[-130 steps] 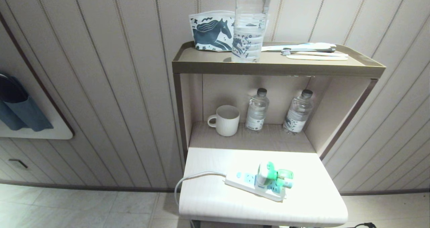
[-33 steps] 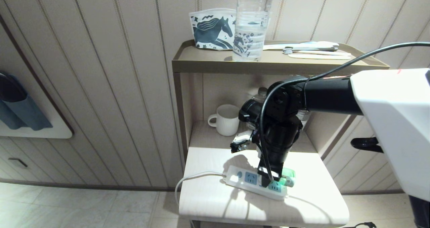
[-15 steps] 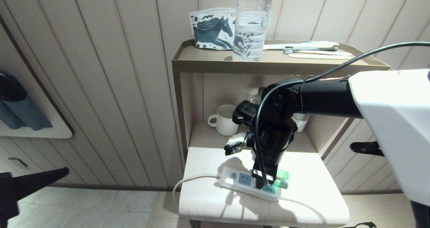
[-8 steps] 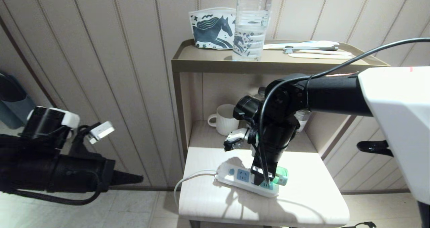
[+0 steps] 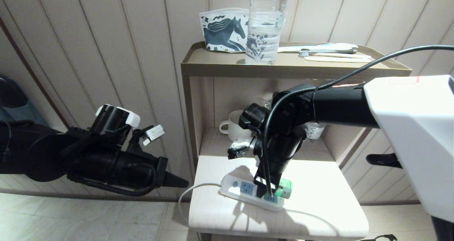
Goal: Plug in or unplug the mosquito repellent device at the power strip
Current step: Hold the socket with your left hand and unplug it with your right hand
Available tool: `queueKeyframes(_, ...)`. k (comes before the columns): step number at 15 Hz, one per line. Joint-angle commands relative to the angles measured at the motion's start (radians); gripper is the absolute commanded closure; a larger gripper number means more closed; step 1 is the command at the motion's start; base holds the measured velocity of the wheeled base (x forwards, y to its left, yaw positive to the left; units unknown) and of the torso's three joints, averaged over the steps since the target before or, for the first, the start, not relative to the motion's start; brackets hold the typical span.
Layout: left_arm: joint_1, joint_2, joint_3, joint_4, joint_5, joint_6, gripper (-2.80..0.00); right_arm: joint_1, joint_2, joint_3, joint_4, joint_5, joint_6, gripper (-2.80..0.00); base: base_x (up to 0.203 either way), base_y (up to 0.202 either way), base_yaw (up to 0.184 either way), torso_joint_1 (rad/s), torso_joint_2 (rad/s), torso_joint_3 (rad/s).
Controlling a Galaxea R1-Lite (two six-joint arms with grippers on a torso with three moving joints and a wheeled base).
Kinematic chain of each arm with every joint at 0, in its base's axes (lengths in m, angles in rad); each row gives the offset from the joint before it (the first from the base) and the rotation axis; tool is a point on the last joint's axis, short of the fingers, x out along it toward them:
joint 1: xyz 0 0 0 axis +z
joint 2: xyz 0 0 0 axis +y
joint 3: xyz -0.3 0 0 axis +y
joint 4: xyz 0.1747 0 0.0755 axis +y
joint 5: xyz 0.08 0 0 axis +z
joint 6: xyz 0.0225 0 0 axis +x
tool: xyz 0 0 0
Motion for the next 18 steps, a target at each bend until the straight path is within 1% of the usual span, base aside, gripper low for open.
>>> queueKeyframes(1, -0.053, 0.015, -0.008, -0.02, -0.003, -0.033, 0.0, 0.001, 0.025, -0.001, -0.01, 0.012, 0.008, 0.0, 0.0, 0.0, 0.0, 0.0, 0.0, 0.0)
queueKeyframes(3, -0.108, 0.011, -0.012, -0.025, 0.001, -0.075, 0.0, 0.0, 0.032, -0.002, -0.036, 0.017, 0.013, 0.0, 0.0, 0.0, 0.0, 0.0, 0.0, 0.0)
queueKeyframes(4, -0.127, 0.014, -0.013, -0.03, 0.002, -0.083, 0.0, -0.001, 0.035, -0.002, -0.043, 0.018, 0.016, 0.0, 0.0, 0.0, 0.0, 0.0, 0.0, 0.0)
queueKeyframes(6, -0.141, 0.037, -0.017, -0.033, 0.006, -0.084, 0.0, -0.001, 0.035, -0.012, -0.049, 0.032, 0.031, 0.0, 0.0, 0.0, 0.0, 0.0, 0.0, 0.0)
queueKeyframes(8, -0.142, 0.075, -0.033, -0.033, 0.008, -0.085, 0.0, -0.007, 0.035, -0.024, -0.05, 0.07, 0.06, 0.0, 0.0, 0.0, 0.0, 0.0, 0.0, 0.0)
queueKeyframes(10, -0.163, 0.099, -0.046, -0.033, 0.009, -0.089, 0.0, -0.01, 0.036, -0.039, -0.05, 0.076, 0.076, 0.0, 0.0, 0.0, 0.0, 0.0, 0.0, 0.0)
queueKeyframes(12, -0.187, 0.116, -0.065, -0.033, 0.012, -0.116, 0.0, -0.01, 0.035, -0.038, -0.05, 0.078, 0.077, 0.0, 0.0, 0.0, 0.0, 0.0, 0.0, 0.0)
queueKeyframes(15, -0.213, 0.149, -0.11, -0.033, 0.056, -0.148, 0.0, -0.01, 0.03, -0.024, -0.05, 0.078, 0.079, 0.0, 0.0, 0.0, 0.0, 0.0, 0.0, 0.0)
queueKeyframes(18, -0.243, 0.175, -0.141, -0.033, 0.085, -0.171, 0.0, -0.011, 0.026, -0.022, -0.05, 0.078, 0.086, 0.0, 0.0, 0.0, 0.0, 0.0, 0.0, 0.0)
